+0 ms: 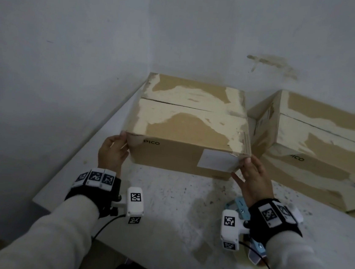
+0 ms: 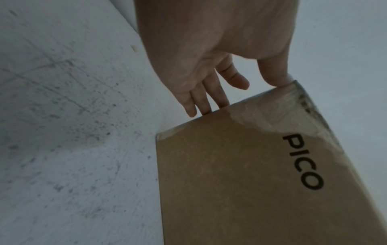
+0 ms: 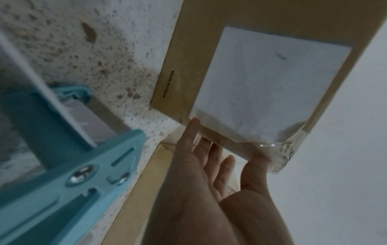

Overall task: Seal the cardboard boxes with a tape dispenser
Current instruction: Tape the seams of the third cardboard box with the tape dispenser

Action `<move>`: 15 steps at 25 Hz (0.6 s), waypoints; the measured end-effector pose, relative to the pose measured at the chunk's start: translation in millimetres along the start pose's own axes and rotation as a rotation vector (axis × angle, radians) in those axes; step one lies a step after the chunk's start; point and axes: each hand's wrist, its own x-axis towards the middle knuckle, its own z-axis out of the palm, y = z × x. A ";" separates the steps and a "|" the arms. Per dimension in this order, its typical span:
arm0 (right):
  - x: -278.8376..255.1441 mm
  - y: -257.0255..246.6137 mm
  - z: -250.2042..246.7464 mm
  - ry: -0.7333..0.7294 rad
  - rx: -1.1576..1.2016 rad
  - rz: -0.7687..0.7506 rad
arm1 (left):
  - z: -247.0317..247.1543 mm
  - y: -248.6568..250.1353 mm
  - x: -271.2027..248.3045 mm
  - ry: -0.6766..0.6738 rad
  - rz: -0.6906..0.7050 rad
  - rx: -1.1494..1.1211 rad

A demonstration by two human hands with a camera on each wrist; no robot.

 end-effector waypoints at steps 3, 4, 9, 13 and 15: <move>0.3 -0.7 -1.5 -0.028 0.003 -0.014 | 5.2 5.9 -5.8 0.052 0.046 -0.028; -2.1 -1.2 0.0 -0.021 0.013 -0.023 | 7.8 7.6 -7.5 0.074 0.057 -0.053; -3.5 -2.8 7.7 0.115 -0.087 -0.124 | 15.7 11.3 -9.7 0.149 0.088 -0.077; -1.9 -2.1 7.2 0.222 -0.205 -0.184 | 20.6 15.8 -15.5 0.183 0.079 -0.023; -3.5 -2.1 9.8 0.244 -0.230 -0.182 | 24.1 20.1 -16.4 0.220 0.148 0.132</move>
